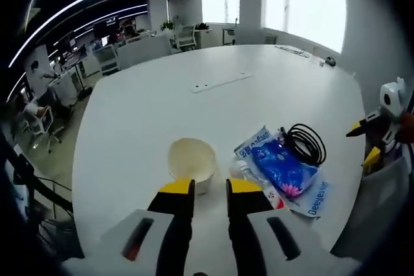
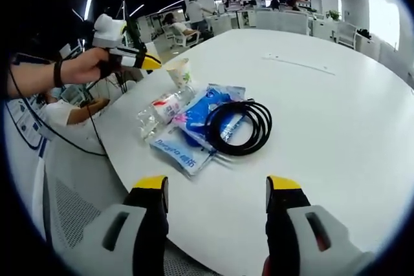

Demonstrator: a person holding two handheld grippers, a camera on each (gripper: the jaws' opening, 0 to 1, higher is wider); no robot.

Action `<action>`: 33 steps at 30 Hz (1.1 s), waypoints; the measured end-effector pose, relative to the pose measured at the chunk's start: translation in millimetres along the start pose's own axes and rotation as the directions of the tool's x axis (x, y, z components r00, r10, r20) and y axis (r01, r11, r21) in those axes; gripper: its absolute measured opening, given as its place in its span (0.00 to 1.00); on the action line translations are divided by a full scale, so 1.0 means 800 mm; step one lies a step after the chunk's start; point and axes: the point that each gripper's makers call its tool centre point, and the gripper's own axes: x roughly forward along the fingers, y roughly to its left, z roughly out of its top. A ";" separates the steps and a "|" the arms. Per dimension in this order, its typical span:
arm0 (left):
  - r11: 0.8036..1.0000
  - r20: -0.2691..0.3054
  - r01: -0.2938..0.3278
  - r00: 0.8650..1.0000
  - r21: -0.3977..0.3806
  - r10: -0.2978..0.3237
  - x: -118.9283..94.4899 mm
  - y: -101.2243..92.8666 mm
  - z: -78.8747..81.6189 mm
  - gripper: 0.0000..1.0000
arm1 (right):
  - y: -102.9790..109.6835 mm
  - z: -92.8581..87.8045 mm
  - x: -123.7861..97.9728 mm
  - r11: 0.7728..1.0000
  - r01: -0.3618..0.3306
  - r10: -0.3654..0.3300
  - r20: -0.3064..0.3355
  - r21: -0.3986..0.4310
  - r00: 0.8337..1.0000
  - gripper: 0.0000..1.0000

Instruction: Arrange the tabletop items into an orderly group along one side of the table until the central work area is clear of visible clutter.

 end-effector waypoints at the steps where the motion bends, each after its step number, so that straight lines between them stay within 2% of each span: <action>1: 1.000 0.002 -0.001 1.000 -0.008 0.001 -0.004 -0.001 -0.002 0.18 | 0.002 0.000 0.000 1.000 -0.002 0.002 -0.001 -0.002 1.000 0.60; 8: 0.999 -0.009 -0.001 1.000 -0.044 0.001 -0.020 -0.007 -0.023 0.21 | 0.006 0.005 0.000 1.000 -0.008 0.008 0.004 -0.012 1.000 0.60; 13: 0.998 -0.007 0.001 1.000 -0.068 -0.002 -0.031 -0.013 -0.031 0.22 | 0.006 0.009 -0.001 1.000 -0.008 0.008 0.011 -0.015 1.000 0.60; 20: 0.993 -0.012 0.005 1.000 -0.122 -0.007 -0.037 -0.021 -0.048 0.24 | 0.008 0.009 -0.001 1.000 -0.009 0.009 0.014 -0.016 1.000 0.60; 26: 0.988 -0.033 0.034 0.999 -0.152 -0.039 -0.034 -0.036 -0.062 0.29 | 0.008 0.006 -0.004 1.000 -0.004 0.004 0.015 -0.011 1.000 0.60; 29: 0.980 -0.029 0.071 0.997 -0.187 -0.078 -0.032 -0.049 -0.062 0.33 | 0.008 0.005 -0.005 1.000 -0.002 0.002 0.016 -0.010 1.000 0.60; 33: 0.977 -0.036 0.093 0.994 -0.193 -0.101 -0.027 -0.060 -0.063 0.36 | 0.007 0.002 -0.009 1.000 0.003 -0.003 0.017 -0.008 1.000 0.60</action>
